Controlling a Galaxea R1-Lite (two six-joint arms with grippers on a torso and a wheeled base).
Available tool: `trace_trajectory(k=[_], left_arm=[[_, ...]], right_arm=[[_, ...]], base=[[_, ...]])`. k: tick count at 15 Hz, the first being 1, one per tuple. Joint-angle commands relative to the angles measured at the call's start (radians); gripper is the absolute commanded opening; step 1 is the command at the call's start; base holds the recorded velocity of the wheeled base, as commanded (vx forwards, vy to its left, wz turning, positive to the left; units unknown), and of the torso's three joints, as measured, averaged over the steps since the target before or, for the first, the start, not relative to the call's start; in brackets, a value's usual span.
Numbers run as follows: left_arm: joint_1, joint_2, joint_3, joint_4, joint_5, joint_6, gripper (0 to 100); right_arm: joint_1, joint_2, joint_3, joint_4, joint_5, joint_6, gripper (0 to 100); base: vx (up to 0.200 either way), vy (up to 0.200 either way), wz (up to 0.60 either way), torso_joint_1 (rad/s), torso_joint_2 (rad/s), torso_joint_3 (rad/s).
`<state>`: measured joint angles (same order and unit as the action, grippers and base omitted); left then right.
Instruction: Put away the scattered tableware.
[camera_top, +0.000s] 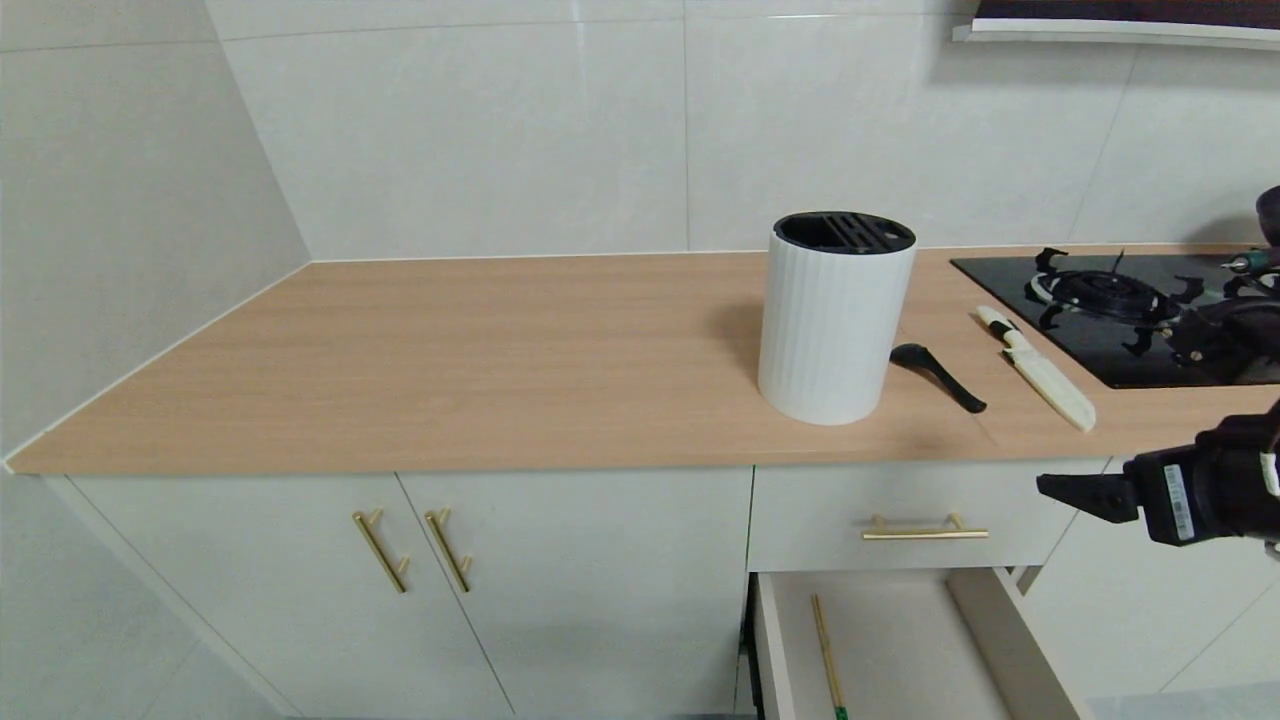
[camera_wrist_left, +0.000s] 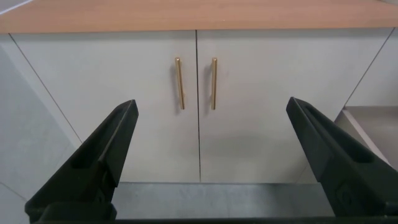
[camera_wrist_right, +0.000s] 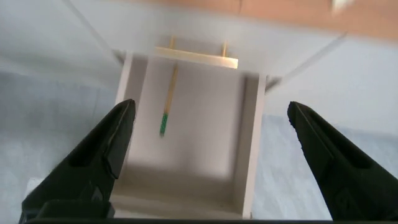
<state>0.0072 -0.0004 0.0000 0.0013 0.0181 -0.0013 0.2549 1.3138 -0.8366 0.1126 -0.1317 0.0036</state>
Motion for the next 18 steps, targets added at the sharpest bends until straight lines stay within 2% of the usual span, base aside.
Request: trace_trajectory(k=[1, 2, 3, 5, 6, 15, 18], left_arm=[[0.0, 0.0, 0.0, 0.0, 0.0, 0.0, 100], [0.0, 0.0, 0.0, 0.0, 0.0, 0.0, 100], [0.0, 0.0, 0.0, 0.0, 0.0, 0.0, 100], [0.0, 0.0, 0.0, 0.0, 0.0, 0.0, 100], [0.0, 0.0, 0.0, 0.0, 0.0, 0.0, 100], [0.0, 0.0, 0.0, 0.0, 0.0, 0.0, 100], [0.0, 0.0, 0.0, 0.0, 0.0, 0.0, 100]], right_arm=[[-0.095, 0.173, -0.119, -0.08, 0.047, -0.056, 100], [-0.148, 0.262, -0.242, -0.086, 0.122, -0.086, 100], [-0.164, 0.314, -0.305, -0.085, 0.184, -0.088, 100], [-0.187, 0.412, -0.363, -0.094, 0.307, -0.146, 100], [-0.201, 0.447, -0.363, -0.1, 0.333, -0.198, 100], [-0.235, 0.696, -0.355, -0.436, 0.327, -0.212, 100], [-0.235, 0.714, -0.355, -0.464, 0.325, -0.211, 100]], base=[[0.0, 0.0, 0.0, 0.0, 0.0, 0.0], [0.0, 0.0, 0.0, 0.0, 0.0, 0.0], [0.0, 0.0, 0.0, 0.0, 0.0, 0.0], [0.0, 0.0, 0.0, 0.0, 0.0, 0.0], [0.0, 0.0, 0.0, 0.0, 0.0, 0.0], [0.0, 0.0, 0.0, 0.0, 0.0, 0.0], [0.0, 0.0, 0.0, 0.0, 0.0, 0.0]])
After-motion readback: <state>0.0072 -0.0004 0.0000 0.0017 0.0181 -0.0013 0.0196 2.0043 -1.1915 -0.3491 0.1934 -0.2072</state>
